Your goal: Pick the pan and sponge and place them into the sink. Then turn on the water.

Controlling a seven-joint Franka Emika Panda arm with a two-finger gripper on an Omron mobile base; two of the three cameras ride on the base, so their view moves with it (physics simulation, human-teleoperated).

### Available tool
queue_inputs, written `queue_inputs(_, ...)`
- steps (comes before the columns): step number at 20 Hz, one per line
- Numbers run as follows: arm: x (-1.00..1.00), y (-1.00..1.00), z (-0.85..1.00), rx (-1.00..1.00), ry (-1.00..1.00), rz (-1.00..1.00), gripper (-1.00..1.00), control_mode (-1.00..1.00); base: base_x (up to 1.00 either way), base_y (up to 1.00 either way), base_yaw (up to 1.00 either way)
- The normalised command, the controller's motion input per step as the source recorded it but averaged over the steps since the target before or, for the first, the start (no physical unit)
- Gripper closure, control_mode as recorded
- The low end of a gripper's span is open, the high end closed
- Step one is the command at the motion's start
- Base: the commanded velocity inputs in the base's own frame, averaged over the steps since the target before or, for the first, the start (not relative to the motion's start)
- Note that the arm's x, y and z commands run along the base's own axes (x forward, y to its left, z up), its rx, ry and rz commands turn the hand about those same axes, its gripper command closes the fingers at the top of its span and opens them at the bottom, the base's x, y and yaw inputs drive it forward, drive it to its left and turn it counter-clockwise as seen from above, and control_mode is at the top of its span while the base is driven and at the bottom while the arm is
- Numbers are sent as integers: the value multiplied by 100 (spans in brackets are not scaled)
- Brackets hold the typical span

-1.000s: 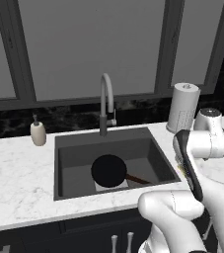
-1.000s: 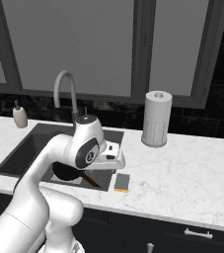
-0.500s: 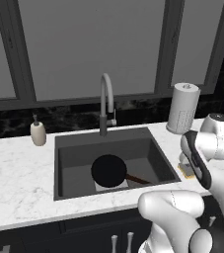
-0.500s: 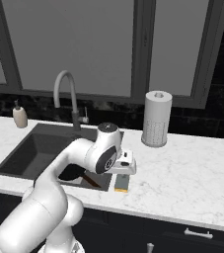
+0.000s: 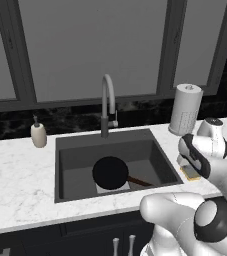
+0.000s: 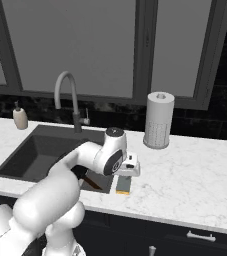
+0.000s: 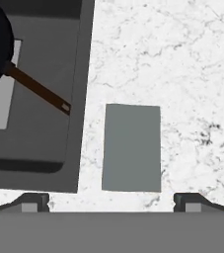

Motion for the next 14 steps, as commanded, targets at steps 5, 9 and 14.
queue_inputs(5, 19, -12, -34, 0, 0, 0, -100, -100, 0, 0, 0)
queue_inputs(9, 4, -20, -37, 0, 0, 0, -100, -100, 0, 0, 0)
queue_inputs(14, 0, -7, -33, 0, 0, 0, -100, -100, 0, 0, 0)
